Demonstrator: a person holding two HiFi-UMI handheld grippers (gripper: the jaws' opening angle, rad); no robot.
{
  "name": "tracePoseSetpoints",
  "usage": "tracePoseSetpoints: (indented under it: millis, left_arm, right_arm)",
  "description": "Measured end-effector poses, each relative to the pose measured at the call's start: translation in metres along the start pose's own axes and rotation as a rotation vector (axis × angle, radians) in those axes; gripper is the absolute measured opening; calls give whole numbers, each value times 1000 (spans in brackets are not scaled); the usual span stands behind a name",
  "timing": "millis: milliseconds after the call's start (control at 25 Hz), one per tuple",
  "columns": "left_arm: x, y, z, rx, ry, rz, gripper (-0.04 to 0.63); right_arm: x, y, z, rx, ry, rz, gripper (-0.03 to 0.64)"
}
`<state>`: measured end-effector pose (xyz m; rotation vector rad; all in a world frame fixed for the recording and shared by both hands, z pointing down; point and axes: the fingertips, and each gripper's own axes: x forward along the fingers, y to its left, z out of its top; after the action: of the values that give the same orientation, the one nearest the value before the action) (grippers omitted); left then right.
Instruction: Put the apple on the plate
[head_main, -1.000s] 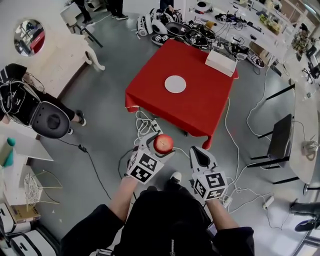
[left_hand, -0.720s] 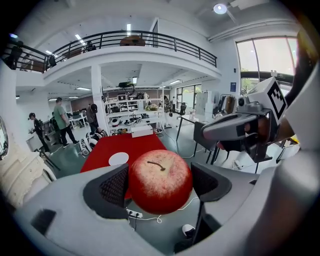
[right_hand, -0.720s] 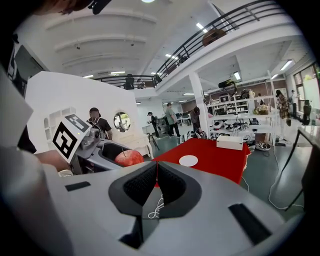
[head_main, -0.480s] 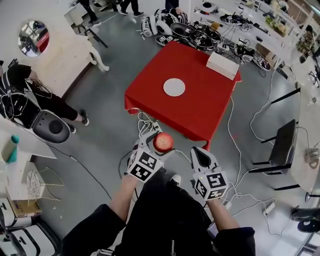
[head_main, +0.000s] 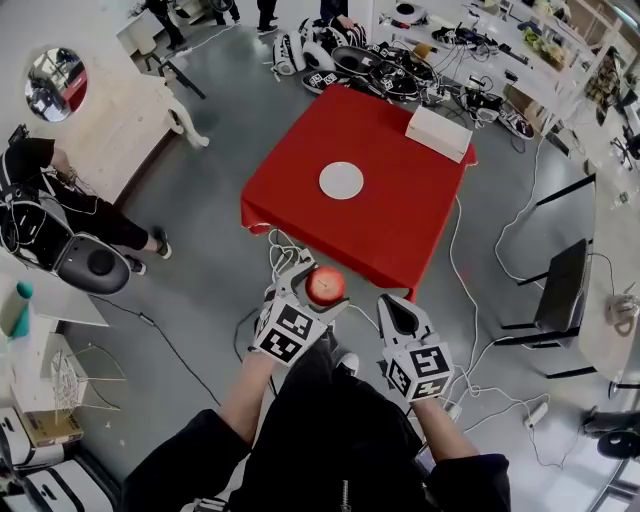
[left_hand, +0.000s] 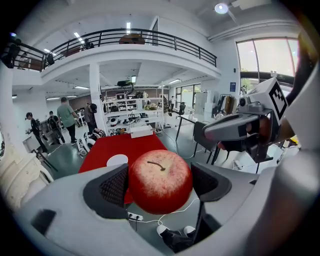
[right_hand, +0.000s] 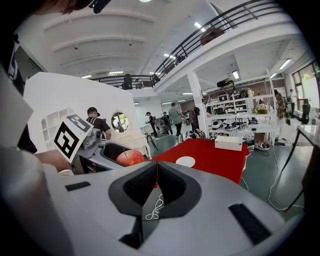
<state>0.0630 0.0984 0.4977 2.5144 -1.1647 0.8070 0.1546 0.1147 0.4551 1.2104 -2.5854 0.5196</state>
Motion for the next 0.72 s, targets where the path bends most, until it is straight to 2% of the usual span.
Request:
tracePoseSetpoints:
  millis: [720]
  left_arm:
    - [51,108,29,34,-26,-98,396]
  right_arm:
    - [112,-18,52,-10,3,-75,12]
